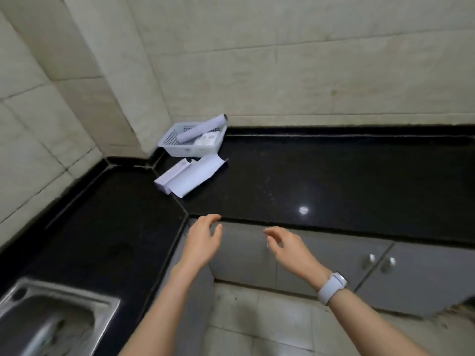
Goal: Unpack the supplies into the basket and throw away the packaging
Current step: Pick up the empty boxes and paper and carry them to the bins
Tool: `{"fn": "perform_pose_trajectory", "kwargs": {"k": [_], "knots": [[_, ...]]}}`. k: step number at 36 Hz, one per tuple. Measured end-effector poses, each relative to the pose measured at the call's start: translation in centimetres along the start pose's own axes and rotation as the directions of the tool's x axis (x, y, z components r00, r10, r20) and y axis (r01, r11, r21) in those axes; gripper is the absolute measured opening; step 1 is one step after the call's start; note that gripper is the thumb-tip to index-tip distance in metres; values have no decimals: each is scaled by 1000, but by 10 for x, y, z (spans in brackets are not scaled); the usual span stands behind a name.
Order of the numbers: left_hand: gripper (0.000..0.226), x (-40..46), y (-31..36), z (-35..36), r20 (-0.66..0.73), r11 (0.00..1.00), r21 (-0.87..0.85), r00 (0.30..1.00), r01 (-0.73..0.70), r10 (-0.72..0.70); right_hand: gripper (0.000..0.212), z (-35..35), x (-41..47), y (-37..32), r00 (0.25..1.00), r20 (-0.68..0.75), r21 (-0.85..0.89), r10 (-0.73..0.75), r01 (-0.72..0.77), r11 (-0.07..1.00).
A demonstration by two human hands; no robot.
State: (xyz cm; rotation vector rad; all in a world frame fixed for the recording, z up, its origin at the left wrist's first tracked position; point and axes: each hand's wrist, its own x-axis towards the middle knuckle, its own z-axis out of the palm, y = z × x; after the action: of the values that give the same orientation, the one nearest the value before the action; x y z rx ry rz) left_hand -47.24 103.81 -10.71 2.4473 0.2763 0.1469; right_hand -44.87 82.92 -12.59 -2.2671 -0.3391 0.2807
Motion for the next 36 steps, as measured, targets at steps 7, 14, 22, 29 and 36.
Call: {"fn": "perform_pose_trajectory", "kwargs": {"k": [7, 14, 22, 29, 36], "knots": [[35, 94, -82, -32, -49, 991, 20, 990, 135, -134, 37, 51, 121, -35, 979, 170, -165, -110, 138, 977], [48, 218, -153, -45, -57, 952, 148, 963, 267, -262, 60, 93, 291, -53, 924, 307, -441, -228, 351, 826], [63, 342, -220, -45, 8, 879, 310, 924, 362, -383, 70, 135, 464, -73, 861, 440, -627, -254, 497, 599], [70, 394, -249, -35, 172, 882, 356, 906, 308, -386, 37, 158, 530, -79, 849, 459, -745, -262, 528, 406], [65, 399, -254, -37, 197, 926, 289, 932, 242, -305, 10, 152, 512, -79, 807, 438, -771, -395, 564, 297]]}}
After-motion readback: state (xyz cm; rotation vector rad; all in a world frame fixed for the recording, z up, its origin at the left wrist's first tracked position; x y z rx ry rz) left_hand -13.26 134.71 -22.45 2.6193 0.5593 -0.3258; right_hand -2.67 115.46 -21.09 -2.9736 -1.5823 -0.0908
